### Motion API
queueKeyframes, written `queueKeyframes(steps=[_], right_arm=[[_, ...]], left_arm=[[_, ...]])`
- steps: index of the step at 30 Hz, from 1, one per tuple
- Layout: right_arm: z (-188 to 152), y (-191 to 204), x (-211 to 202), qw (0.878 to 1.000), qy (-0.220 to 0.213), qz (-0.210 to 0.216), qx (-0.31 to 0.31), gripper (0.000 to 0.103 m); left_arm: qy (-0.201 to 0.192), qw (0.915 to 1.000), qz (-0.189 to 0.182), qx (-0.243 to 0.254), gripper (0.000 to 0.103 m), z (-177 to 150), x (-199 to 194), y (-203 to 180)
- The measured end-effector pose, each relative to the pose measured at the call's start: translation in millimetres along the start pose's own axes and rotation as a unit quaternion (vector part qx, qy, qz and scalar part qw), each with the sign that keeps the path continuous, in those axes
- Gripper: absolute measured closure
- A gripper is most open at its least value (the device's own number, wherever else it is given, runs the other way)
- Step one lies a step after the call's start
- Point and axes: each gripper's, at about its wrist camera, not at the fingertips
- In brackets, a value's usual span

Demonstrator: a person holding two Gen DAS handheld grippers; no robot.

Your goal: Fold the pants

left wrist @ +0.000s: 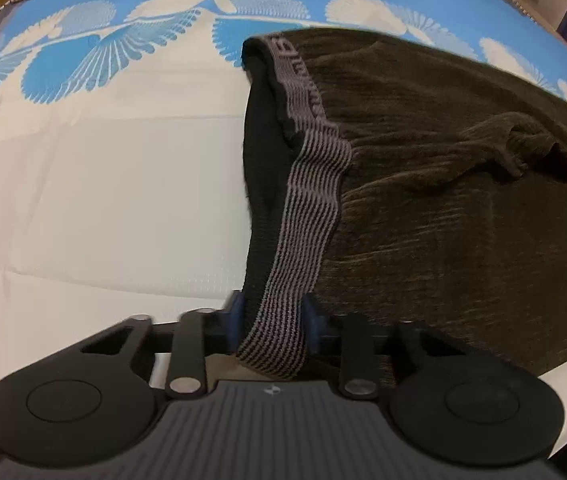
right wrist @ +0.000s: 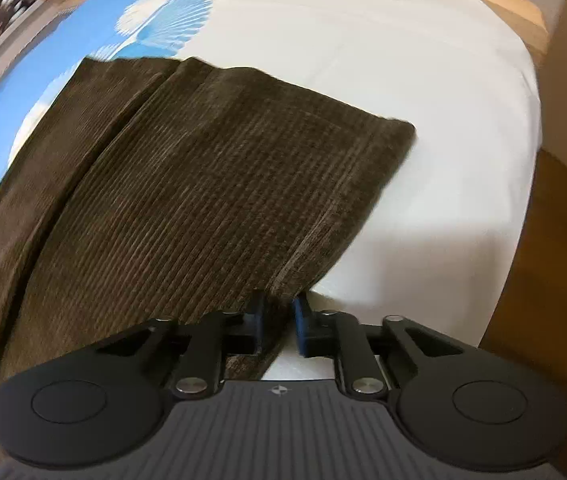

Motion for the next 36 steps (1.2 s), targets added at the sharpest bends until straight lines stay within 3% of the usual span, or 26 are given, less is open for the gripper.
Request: queueKeyframes(steps=[1, 9, 13, 18, 20, 21, 22, 23, 25, 29, 31, 33, 36], right_arm=[[1.7, 0.8, -3.1, 1.0, -0.002, 0.004, -0.008, 0.095], [8.3, 1.4, -42.9, 0.997, -0.047, 0.049, -0.027, 0.097], [11.0, -7.3, -46.0, 0.999, -0.039, 0.032, -0.003, 0.097], [11.2, -3.2, -32.9, 1.0, -0.005, -0.001, -0.017, 0.097], [10.7, 1.9, -29.7, 1.0, 0.002, -0.009, -0.03, 0.096], [11.0, 5.3, -27.3, 0.999, 0.006, -0.017, -0.035, 0.095], [11.8, 7.1, -28.0, 0.999, 0.001, -0.033, -0.041, 0.094], [12.9, 8.3, -29.7, 0.997, -0.011, -0.053, -0.048, 0.094], [16.4, 10.6, -42.3, 0.994, -0.053, -0.084, -0.052, 0.084], [22.5, 6.7, -63.4, 0.995, -0.1, 0.001, -0.017, 0.075], [21.8, 13.5, -65.2, 0.994, -0.098, 0.049, -0.028, 0.07], [19.3, 23.8, -64.2, 0.992, -0.092, 0.073, -0.055, 0.065], [14.8, 41.4, -62.9, 0.987, -0.089, 0.078, -0.105, 0.064]], left_arm=[[-0.006, 1.0, 0.001, 0.001, 0.095, 0.3, -4.3, 0.5], [-0.042, 0.9979, -0.035, -0.034, 0.096, -0.9, -47.2, 23.8], [-0.024, 0.9976, -0.034, -0.054, 0.096, 1.2, -45.5, 28.1], [0.041, 0.999, 0.004, -0.015, 0.096, 1.2, -28.8, 14.3], [0.055, 0.9981, 0.029, -0.001, 0.089, 2.4, -23.3, 9.4], [0.042, 0.9984, 0.039, 0.006, 0.088, 5.1, -25.2, 6.6], [0.02, 0.9986, 0.047, 0.012, 0.079, 8.7, -29.6, 4.9], [-0.009, 0.9988, 0.046, 0.016, 0.065, 11.7, -37.0, 1.6], [-0.05, 0.9986, 0.01, 0.015, 0.057, 14.4, -47.7, -3.3], [-0.054, 0.9943, -0.053, 0.075, 0.057, 12.8, -47.5, -26.9], [-0.035, 0.9887, -0.086, 0.117, 0.057, 6.6, -40.2, -43.4], [0.012, 0.9817, -0.097, 0.163, 0.057, -3.6, -23.6, -59.0], [0.106, 0.9656, -0.048, 0.232, 0.058, -25.4, 11.6, -72.9]])
Point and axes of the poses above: each gripper's, at about its wrist camera, not at the fingertips, and x roughly the way its jaws point, y to its left, z to its top, and after that the axes turned 2 degrees about x, right-handed
